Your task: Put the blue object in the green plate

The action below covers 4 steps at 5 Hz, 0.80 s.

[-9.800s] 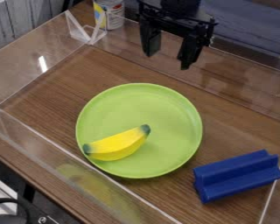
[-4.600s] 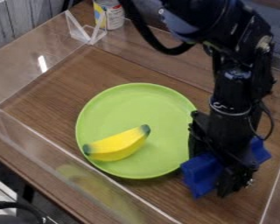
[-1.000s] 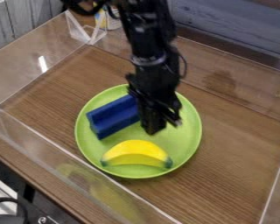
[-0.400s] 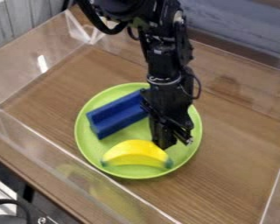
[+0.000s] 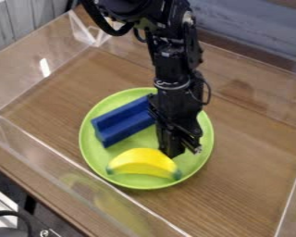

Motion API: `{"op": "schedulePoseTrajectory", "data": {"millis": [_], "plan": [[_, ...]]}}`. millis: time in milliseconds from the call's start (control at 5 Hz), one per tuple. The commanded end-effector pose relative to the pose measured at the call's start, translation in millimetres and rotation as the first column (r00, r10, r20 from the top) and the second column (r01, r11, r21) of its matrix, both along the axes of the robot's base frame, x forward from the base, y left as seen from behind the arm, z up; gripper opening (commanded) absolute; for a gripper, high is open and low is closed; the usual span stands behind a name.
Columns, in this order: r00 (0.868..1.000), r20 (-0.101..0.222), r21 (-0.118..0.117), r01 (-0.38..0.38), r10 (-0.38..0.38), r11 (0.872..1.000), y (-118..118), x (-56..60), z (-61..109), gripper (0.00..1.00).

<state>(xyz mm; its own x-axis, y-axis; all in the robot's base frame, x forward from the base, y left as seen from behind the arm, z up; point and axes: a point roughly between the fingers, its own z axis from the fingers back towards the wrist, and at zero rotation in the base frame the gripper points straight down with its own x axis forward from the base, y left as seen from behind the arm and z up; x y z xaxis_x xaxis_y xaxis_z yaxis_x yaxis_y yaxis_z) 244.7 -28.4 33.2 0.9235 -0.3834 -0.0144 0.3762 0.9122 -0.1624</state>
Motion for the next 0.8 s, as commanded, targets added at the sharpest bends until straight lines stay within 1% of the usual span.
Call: {"op": "schedulePoseTrajectory", "data": {"millis": [0,600], "plan": [[0.999,0.051,0.001,-0.005,0.005,1.000,5.2,9.4,12.7,0.00],[0.998,0.059,0.002,-0.008,0.008,1.000,11.9,12.7,17.3,0.00]]}}
